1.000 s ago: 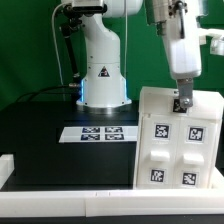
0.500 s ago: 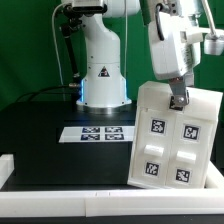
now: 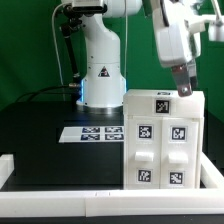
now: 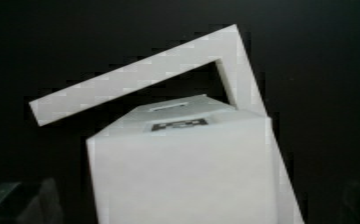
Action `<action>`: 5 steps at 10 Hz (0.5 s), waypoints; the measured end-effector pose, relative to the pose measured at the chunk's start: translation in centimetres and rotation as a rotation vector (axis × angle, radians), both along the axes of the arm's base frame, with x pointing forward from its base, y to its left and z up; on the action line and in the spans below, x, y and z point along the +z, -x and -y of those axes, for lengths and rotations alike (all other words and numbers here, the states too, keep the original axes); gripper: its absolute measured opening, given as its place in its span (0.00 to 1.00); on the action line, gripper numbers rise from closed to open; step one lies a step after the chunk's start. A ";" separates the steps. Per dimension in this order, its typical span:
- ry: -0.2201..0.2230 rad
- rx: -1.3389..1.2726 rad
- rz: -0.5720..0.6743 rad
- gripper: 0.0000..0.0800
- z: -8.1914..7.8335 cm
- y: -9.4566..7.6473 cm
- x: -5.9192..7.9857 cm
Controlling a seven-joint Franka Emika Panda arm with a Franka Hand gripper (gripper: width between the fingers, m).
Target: Assemble cabinet
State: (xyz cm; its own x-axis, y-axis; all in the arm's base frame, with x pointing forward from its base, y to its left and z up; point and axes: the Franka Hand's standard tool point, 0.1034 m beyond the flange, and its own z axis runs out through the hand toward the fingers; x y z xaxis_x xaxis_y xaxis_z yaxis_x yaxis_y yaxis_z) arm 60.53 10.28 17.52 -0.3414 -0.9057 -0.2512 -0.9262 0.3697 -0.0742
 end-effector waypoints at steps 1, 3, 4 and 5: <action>-0.010 0.000 0.012 1.00 -0.2 -0.1 1.0; -0.007 0.012 0.013 1.00 -0.2 -0.1 0.8; -0.007 0.015 0.013 1.00 -0.2 -0.1 0.8; -0.006 0.018 0.014 1.00 -0.2 -0.1 0.8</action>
Offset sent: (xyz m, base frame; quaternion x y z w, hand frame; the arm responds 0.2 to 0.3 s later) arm 0.0000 0.0000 0.0000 0.0000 0.0000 0.0000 1.0000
